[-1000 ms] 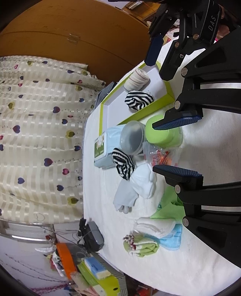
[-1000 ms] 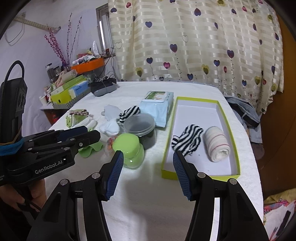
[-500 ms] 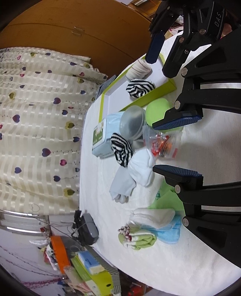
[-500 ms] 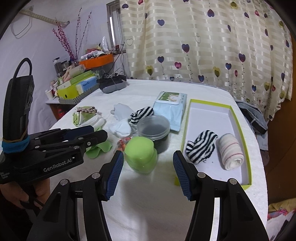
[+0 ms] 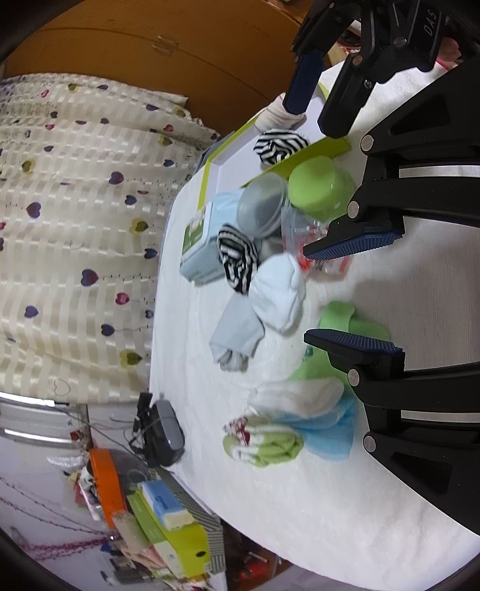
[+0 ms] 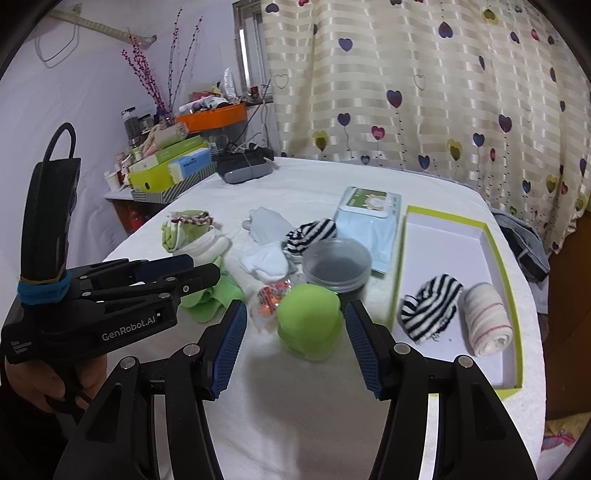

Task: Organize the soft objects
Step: 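Move both open grippers back toward the pile of soft items, then grasp the green rolled towel with the left gripper while the right grasps a white sock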

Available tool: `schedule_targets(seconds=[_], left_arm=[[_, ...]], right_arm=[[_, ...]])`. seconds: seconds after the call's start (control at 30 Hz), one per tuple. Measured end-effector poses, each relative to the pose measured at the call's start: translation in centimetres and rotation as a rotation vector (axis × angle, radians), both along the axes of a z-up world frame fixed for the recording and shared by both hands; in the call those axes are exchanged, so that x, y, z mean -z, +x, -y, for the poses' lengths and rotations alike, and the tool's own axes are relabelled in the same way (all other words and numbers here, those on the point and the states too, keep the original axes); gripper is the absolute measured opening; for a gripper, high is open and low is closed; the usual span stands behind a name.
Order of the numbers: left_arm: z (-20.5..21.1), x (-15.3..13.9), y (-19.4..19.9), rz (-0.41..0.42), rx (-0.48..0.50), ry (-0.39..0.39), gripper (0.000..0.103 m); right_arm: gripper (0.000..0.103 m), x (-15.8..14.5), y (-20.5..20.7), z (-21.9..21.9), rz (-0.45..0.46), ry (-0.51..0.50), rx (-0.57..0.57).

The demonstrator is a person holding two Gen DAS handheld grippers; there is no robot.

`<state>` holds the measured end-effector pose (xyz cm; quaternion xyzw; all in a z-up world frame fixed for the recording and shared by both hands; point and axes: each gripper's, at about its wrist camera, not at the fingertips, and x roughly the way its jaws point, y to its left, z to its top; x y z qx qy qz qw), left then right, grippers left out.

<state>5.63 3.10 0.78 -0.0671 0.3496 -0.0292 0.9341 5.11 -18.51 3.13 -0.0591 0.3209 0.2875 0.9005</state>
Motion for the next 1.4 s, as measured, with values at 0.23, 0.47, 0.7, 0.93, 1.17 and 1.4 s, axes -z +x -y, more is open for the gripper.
schedule_targets(seconds=[0.23, 0.47, 0.7, 0.93, 1.17, 1.4], left_arm=[[-3.1, 0.6, -0.1, -0.006, -0.064, -0.011, 0.042], [-5.8, 1.3, -0.3, -0.015, -0.129, -0.025, 0.042], [-8.5, 1.9, -0.2, -0.019, -0.179, -0.041, 0.043], [-10.7, 2.7, -0.1, -0.019, -0.209, -0.066, 0.043], [-12.8, 3.3, 0.1, -0.025, -0.236, -0.09, 0.043], [-14.4, 3.3, -0.2, -0.014, -0.255, -0.107, 0.043]], right_arm=[[0.057, 0.0, 0.1, -1.5, 0.003, -0.002, -0.038], [0.057, 0.3, 0.3, -3.3, -0.004, -0.009, -0.083], [0.057, 1.1, 0.5, -6.2, -0.019, -0.024, -0.152], [0.057, 2.2, 1.3, -9.1, -0.046, -0.041, -0.199], [0.057, 2.9, 2.8, -12.0, -0.079, -0.031, -0.222], [0.057, 4.4, 4.1, -15.8, -0.117, -0.048, -0.262]])
